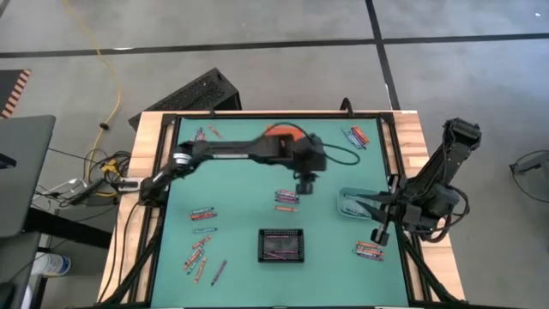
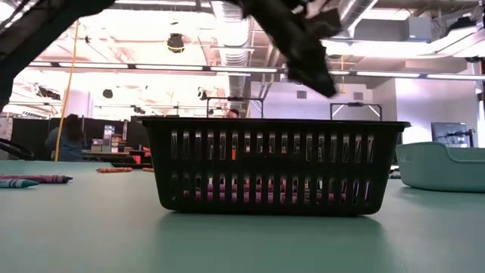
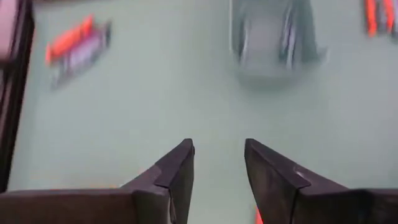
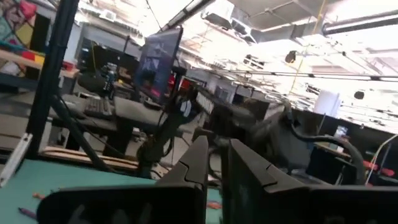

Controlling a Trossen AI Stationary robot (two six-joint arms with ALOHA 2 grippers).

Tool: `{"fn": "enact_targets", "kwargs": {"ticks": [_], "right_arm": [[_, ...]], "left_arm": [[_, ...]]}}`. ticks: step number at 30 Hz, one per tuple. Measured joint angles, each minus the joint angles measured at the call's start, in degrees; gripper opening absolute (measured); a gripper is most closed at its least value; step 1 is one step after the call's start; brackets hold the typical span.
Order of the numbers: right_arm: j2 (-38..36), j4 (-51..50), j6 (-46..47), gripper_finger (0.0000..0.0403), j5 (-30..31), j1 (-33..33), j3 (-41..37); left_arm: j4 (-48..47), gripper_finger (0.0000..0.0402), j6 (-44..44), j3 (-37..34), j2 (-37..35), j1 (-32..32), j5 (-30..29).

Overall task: Sort crayons
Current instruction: Put the orange crayon into the orange bin

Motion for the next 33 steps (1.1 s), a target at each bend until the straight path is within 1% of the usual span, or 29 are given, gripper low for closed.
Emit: {"fn": "enact_targets", "kwargs": {"ticks": [3, 5, 7, 10, 11, 15, 18, 20, 23, 25, 27, 30, 33], "right_arm": [[0.1, -2.1, 2.8, 0.0066, 0.6, -1.9, -0.8], [0.0, -2.0, 6.6, 0.0066, 2.9, -4.6, -1.3], [0.0, -3.1, 10.9, 0.0066, 8.0, -8.2, -1.9], [0.0, -9.9, 15.3, 0.0066, 19.2, -13.3, -2.2], [0.1, -12.1, 16.2, 0.0066, 20.5, -15.0, -2.3], [0.0, -13.9, 19.2, 0.0066, 20.4, -20.4, -2.7], [-0.1, -14.1, 19.2, 0.0066, 20.5, -26.4, -3.2], [-0.1, -14.0, 19.4, 0.0066, 20.6, -31.0, -3.3], [-0.2, -13.9, 16.7, 0.0066, 20.5, -38.2, -3.2], [-0.2, -14.3, 13.8, 0.0066, 20.5, -42.5, -3.2], [-0.4, -14.2, 12.9, 0.0066, 20.5, -45.5, -3.1], [-0.9, -14.1, 12.5, 0.0066, 20.5, -49.4, -3.1], [-0.6, -14.4, 12.5, 0.0065, 18.3, -53.2, -3.1]], "left_arm": [[-8.0, 0.0122, -2.1, -2.0, -5.3, 0.0, -2.8], [-10.0, 0.0117, -3.2, -5.2, -10.1, -0.1, -5.4], [-9.5, 0.011, -4.2, -10.8, -15.7, -0.5, -7.7], [-5.4, 0.0101, -6.5, -22.4, -24.8, -0.9, -9.5], [-3.8, 0.0099, -7.6, -26.7, -28.1, -1.2, -9.6], [6.8, 0.0091, -12.4, -46.2, -43.3, -2.7, -11.8], [16.3, 0.0087, -15.9, -60.9, -54.6, -4.2, -14.8], [22.7, 0.0086, -18.0, -69.1, -61.9, -5.3, -16.3], [33.2, 0.0086, -19.9, -79.4, -71.7, -6.6, -15.8], [38.4, 0.0086, -21.1, -84.8, -76.7, -7.4, -14.3], [41.5, 0.0086, -21.9, -88.8, -81.0, -8.1, -12.6], [42.9, 0.0086, -23.7, -93.1, -86.5, -9.4, -12.0], [42.3, 0.0086, -25.5, -96.2, -90.2, -10.4, -12.1]]}}
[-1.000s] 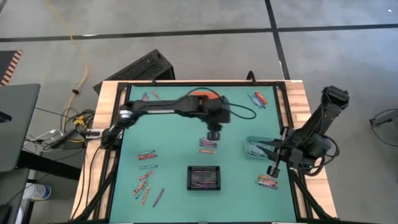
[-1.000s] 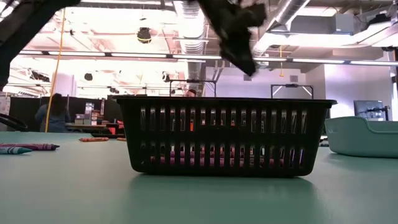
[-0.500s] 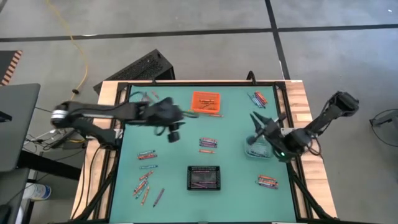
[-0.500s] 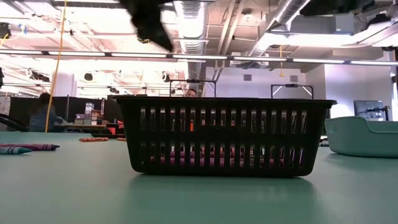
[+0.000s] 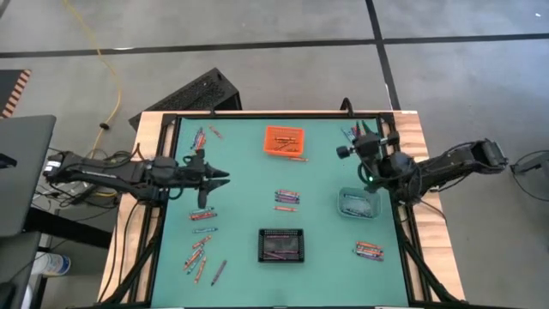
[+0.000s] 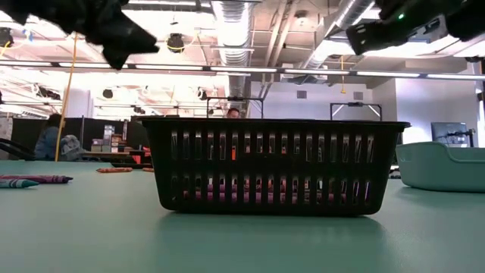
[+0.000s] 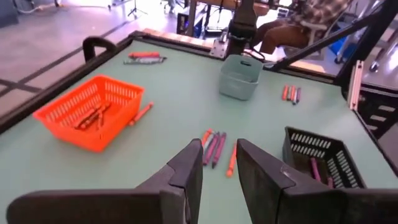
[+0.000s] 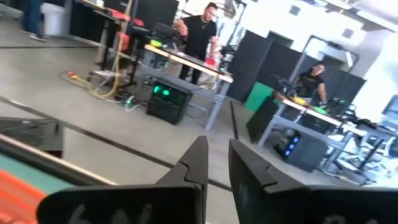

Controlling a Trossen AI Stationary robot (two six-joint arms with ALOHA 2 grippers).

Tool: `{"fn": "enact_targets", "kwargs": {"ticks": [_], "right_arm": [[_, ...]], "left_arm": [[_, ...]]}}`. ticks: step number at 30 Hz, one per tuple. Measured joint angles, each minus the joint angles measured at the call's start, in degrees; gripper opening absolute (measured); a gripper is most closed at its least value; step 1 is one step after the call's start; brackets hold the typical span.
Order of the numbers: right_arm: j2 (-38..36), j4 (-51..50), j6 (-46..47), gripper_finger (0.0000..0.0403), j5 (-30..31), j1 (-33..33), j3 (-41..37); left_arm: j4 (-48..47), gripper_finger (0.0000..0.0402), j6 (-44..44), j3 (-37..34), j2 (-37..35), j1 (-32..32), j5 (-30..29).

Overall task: Sort crayons
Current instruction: Put the orange crayon into the orange bin

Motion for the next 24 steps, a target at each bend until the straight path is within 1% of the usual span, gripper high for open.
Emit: {"fn": "enact_targets", "kwargs": {"ticks": [3, 5, 6, 7, 8, 10, 11, 12, 13, 14, 16, 17, 19, 21, 22, 24], "right_arm": [[-0.1, -1.9, 2.6, 0.0058, -4.4, -3.1, 0.1], [-0.2, -6.9, 7.9, 0.0048, -10.1, -5.1, 0.9], [-0.2, -11.0, 11.6, 0.0043, -13.9, -6.1, 2.2], [-0.3, -17.5, 17.1, 0.0037, -19.1, -7.3, 4.2], [-0.3, -25.7, 24.2, 0.0031, -26.1, -9.0, 6.5], [0.3, -45.6, 39.2, 0.0019, -44.9, -14.7, 13.3], [1.7, -54.1, 45.3, 0.0013, -53.6, -18.3, 17.1], [3.8, -61.2, 49.4, 0.0008, -59.7, -21.4, 20.9], [6.0, -67.9, 51.8, 0.0004, -63.8, -23.8, 24.3], [8.2, -74.6, 53.1, 0.0002, -65.5, -25.8, 26.9], [11.8, -87.3, 54.2, 0.0002, -66.0, -29.5, 30.4], [13.5, -91.1, 55.2, 0.0002, -66.2, -30.9, 31.7], [16.2, -97.3, 57.1, 0.0002, -67.8, -34.2, 32.7], [18.9, -103.8, 57.7, 0.0002, -70.7, -38.5, 32.3], [20.3, -106.0, 57.8, 0.0002, -72.2, -40.4, 31.9], [23.5, -107.3, 57.7, 0.0002, -75.9, -44.2, 31.5]], "left_arm": [[0.5, 0.0086, -1.1, -1.6, -2.2, -0.9, -0.9], [0.5, 0.0086, -1.1, -2.1, -2.8, -1.1, -1.6], [0.5, 0.0086, -1.1, -2.3, -2.9, -1.1, -2.1], [0.5, 0.0086, -1.1, -2.3, -2.9, -1.1, -2.6], [0.6, 0.0086, -1.1, -2.3, -2.9, -1.1, -2.9], [0.6, 0.0086, -1.1, -2.3, -2.8, -1.1, -3.0], [0.7, 0.0086, -1.1, -2.3, -2.6, -1.1, -3.0], [0.6, 0.0086, -1.1, -2.3, -2.4, -1.1, -3.0], [0.4, 0.0086, -1.0, -2.3, -2.4, -1.1, -2.9], [0.3, 0.0086, -1.0, -2.3, -2.3, -1.1, -2.8], [0.4, 0.0086, -1.0, -2.3, -2.0, -1.1, -2.3], [0.2, 0.0086, -1.0, -2.3, -1.9, -1.1, -2.3], [-0.3, 0.0086, -1.1, -2.3, -1.4, -1.2, -1.9], [-0.1, 0.0086, -1.0, -2.3, -1.1, -1.2, -1.9], [-0.2, 0.0086, -0.7, -2.3, -1.1, -1.2, -1.9], [-0.2, 0.0086, 0.4, -2.3, -1.3, -1.2, -1.9]]}}
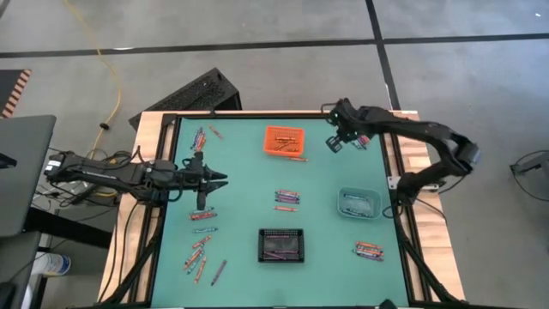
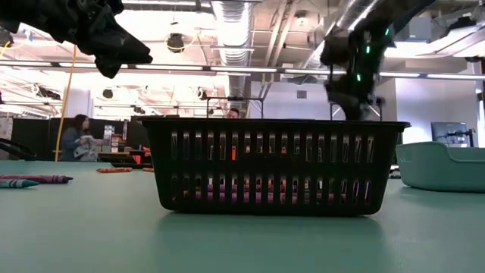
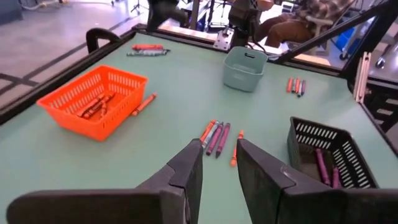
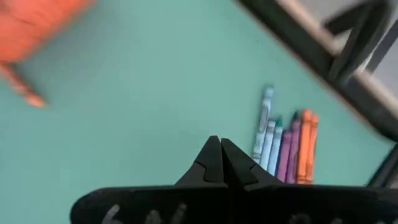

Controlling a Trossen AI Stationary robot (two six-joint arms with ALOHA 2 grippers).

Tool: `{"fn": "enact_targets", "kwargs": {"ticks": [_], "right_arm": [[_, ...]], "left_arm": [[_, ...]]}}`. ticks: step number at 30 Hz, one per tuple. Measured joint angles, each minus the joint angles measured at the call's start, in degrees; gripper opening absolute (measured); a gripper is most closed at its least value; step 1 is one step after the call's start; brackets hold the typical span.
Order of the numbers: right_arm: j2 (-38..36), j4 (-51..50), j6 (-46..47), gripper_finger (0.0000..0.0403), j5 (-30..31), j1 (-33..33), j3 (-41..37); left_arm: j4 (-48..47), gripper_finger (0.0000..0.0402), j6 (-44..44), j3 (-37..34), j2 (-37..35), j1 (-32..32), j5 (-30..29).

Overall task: Sort crayons
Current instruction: Put the orange crayon into the orange bin

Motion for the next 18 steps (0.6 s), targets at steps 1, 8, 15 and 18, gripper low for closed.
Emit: {"fn": "enact_targets", "kwargs": {"ticks": [1, 8, 15, 18], "right_arm": [[1.4, -0.6, -0.3, 0.0002, -1.5, -1.9, -0.1], [9.8, 0.2, -4.0, 0.0013, -3.0, -9.2, -0.1], [14.2, 6.5, -7.6, 0.0075, -2.9, -11.7, -0.1], [15.0, 9.0, -9.1, 0.0097, -2.8, -12.3, -0.1]], "left_arm": [[-0.1, 0.0086, 0.5, 0.0, -0.4, 0.0, 0.0], [0.0, 0.0086, 1.1, 0.0, -6.3, -0.9, 1.0], [-0.1, 0.0086, 1.1, 0.0, -7.5, -1.5, 0.6], [-0.2, 0.0086, 1.0, -0.1, -6.9, -1.5, 0.5]]}}
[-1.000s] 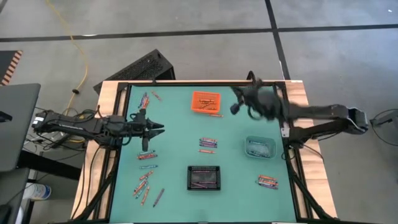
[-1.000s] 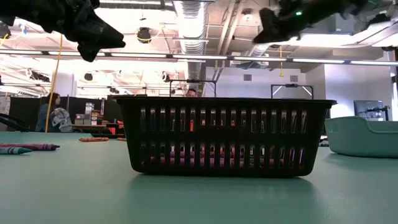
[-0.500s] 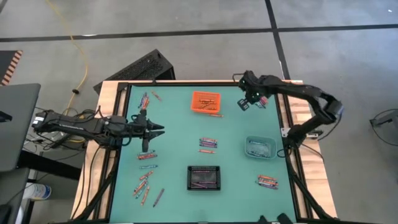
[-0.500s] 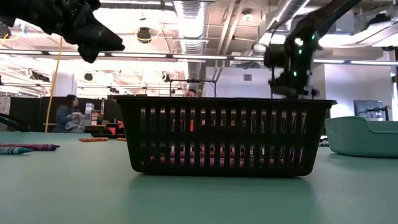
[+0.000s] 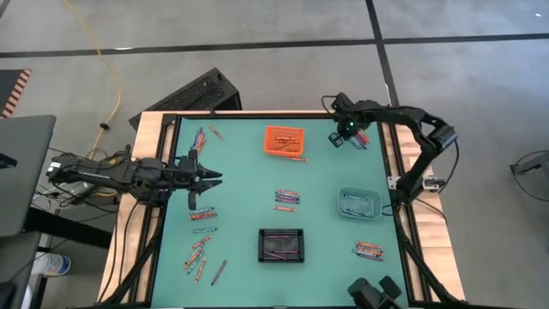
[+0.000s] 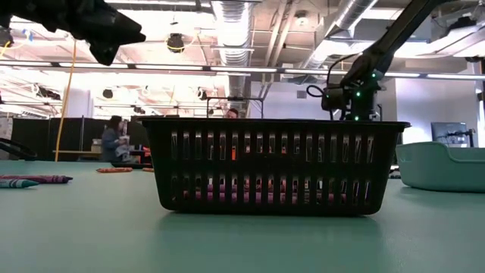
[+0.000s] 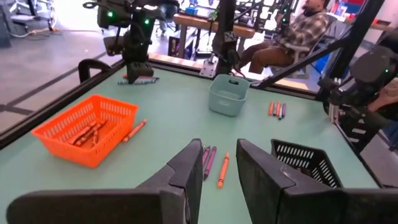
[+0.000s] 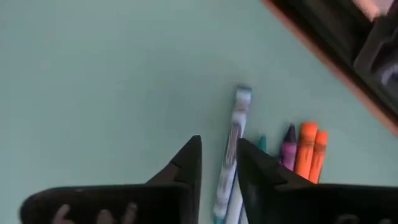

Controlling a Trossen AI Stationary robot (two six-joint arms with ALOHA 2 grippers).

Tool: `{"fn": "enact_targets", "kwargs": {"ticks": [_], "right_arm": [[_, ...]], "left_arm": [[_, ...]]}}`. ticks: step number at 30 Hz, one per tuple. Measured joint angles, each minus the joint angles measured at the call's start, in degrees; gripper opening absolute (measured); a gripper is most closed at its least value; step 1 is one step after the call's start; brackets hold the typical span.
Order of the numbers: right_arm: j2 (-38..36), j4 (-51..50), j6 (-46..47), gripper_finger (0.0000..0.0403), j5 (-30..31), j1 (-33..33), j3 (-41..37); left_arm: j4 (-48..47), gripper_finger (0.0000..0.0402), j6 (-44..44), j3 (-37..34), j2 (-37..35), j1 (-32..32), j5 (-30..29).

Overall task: Sort crayons
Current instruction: Put the orange crayon into the orange bin

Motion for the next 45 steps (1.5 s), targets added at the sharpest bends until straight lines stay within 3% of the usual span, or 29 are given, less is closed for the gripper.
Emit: {"fn": "enact_targets", "kwargs": {"ticks": [9, 17, 23, 32, 45], "right_arm": [[0.6, 2.2, -1.2, 0.0113, 0.5, -2.9, 1.0], [-1.0, -0.9, 5.9, 0.0113, 2.0, -6.8, 2.5], [1.8, -0.5, 8.8, 0.0113, 2.9, -9.5, 2.4], [5.4, 2.8, 7.2, 0.0113, 2.5, -9.5, 2.6], [2.5, 1.7, 7.2, 0.0113, -2.1, -7.2, 2.4]], "left_arm": [[-3.8, 0.0086, -4.5, -0.2, 0.6, 0.0, -0.1], [-5.2, 0.0086, -5.0, -0.2, 0.6, 0.0, -2.6], [-4.7, 0.0086, -4.5, -0.2, 0.6, -0.3, -2.1], [-4.5, 0.0086, -3.7, -0.2, 0.6, -1.7, -2.1], [-5.0, 0.0086, -3.5, -0.2, 0.6, -1.7, -2.6]]}}
